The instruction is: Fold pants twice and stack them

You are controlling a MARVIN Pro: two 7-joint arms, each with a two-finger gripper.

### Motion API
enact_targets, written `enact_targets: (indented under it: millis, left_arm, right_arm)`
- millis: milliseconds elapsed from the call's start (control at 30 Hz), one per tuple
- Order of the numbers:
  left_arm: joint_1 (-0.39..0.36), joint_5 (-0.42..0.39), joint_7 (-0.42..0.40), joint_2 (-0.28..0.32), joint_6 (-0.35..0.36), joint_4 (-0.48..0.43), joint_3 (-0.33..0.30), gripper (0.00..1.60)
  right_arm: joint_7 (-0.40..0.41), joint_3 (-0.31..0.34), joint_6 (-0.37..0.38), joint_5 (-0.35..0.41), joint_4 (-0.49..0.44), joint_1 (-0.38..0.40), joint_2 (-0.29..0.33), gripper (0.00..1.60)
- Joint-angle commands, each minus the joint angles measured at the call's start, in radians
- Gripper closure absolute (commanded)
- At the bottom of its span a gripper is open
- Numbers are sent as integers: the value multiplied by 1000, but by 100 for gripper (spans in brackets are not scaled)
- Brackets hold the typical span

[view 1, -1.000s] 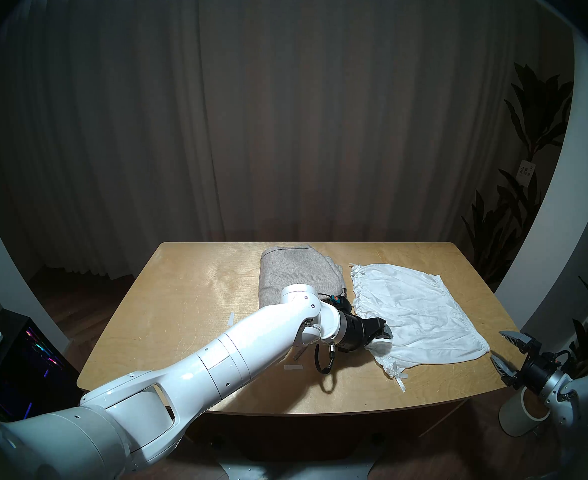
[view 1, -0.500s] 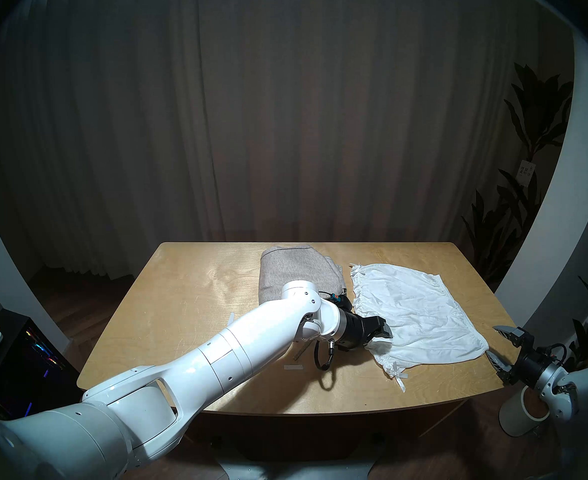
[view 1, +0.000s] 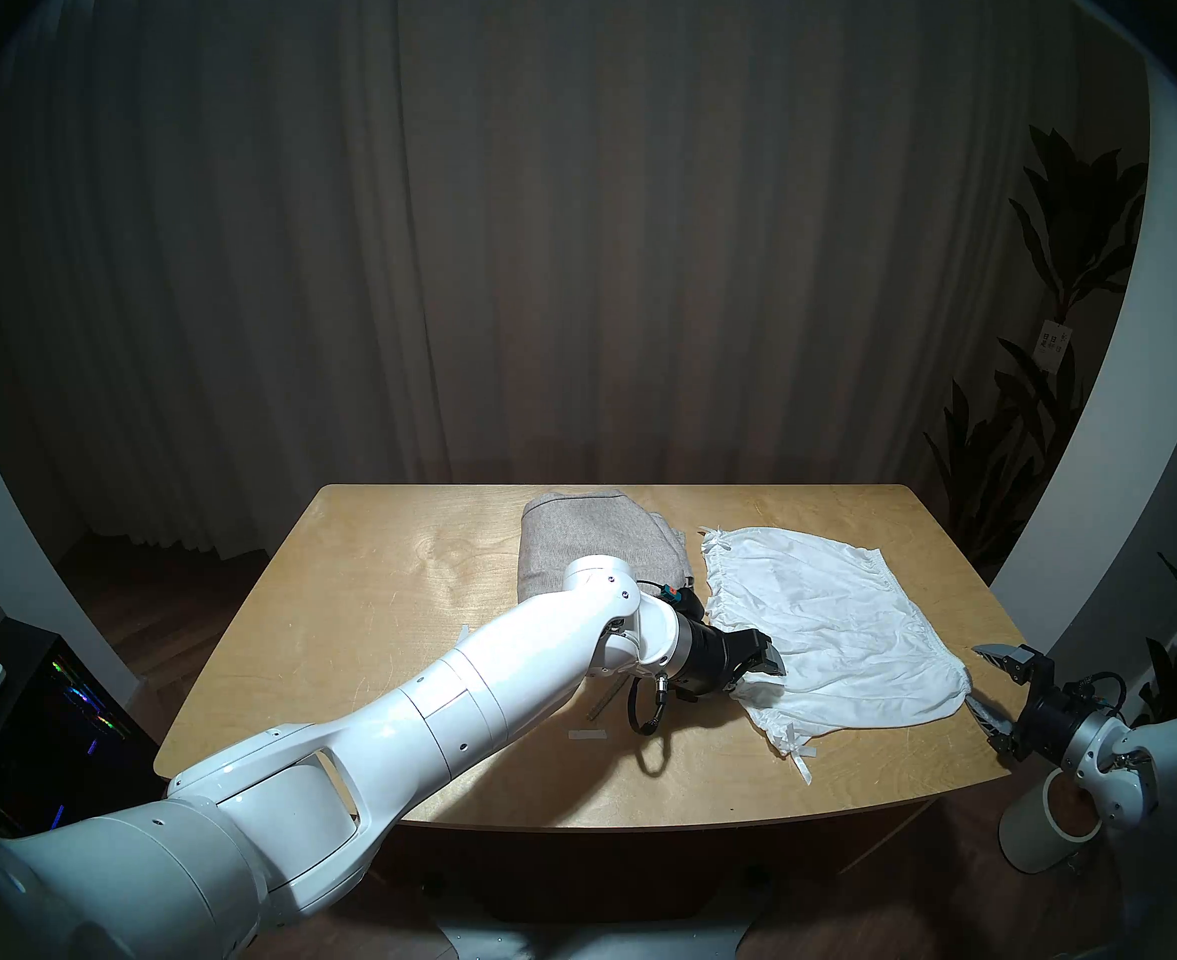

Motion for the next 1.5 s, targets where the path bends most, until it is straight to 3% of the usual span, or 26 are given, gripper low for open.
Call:
enact_targets:
  millis: [0,33,67,100,133,167,200,300,567,700,800,867,933,967,1467]
  left_arm:
    - [15,3,16,26,14,52,14,0]
    - [15,0,14,27,17,53,15,0]
    - [15,0,14,27,17,53,15,0]
    - [15,-1,12,28,20,54,16,0]
    - [14,-4,10,29,23,54,16,3]
    - [13,-4,9,31,26,53,16,27]
    - [13,-4,9,31,26,53,16,27]
    - [12,-6,9,32,37,55,21,55]
    - [21,-13,7,31,58,54,32,67]
    - [22,-16,8,27,63,54,35,93]
    - [23,-18,8,24,68,52,36,115]
    - [24,-18,8,23,69,52,36,121]
    - [24,-20,8,22,68,52,34,142]
    - [24,-20,9,21,69,52,34,160]
    - [13,-54,4,33,71,22,12,160]
  right_arm:
    - [-45,32,10,-15,-16,-17,-1,24]
    - [-56,40,11,-19,-23,-18,-1,36]
    - [-56,40,11,-19,-23,-18,-1,36]
    - [-65,46,13,-23,-27,-19,-1,68]
    - [-72,50,15,-22,-31,-20,-1,82]
    - [-79,55,16,-28,-34,-22,-1,86]
    - [-79,55,16,-28,-34,-22,-1,86]
    - [-102,70,21,-33,-44,-28,-1,102]
    - [-143,110,28,-38,-55,-45,-2,110]
    - [-166,130,31,-39,-57,-60,-2,134]
    - [-179,144,34,-38,-59,-70,-2,138]
    - [-183,149,35,-37,-59,-74,-2,139]
    - [-189,157,37,-33,-60,-80,-2,160]
    - [-194,164,38,-31,-62,-85,-2,160]
    - [-208,247,58,2,-74,-123,-2,160]
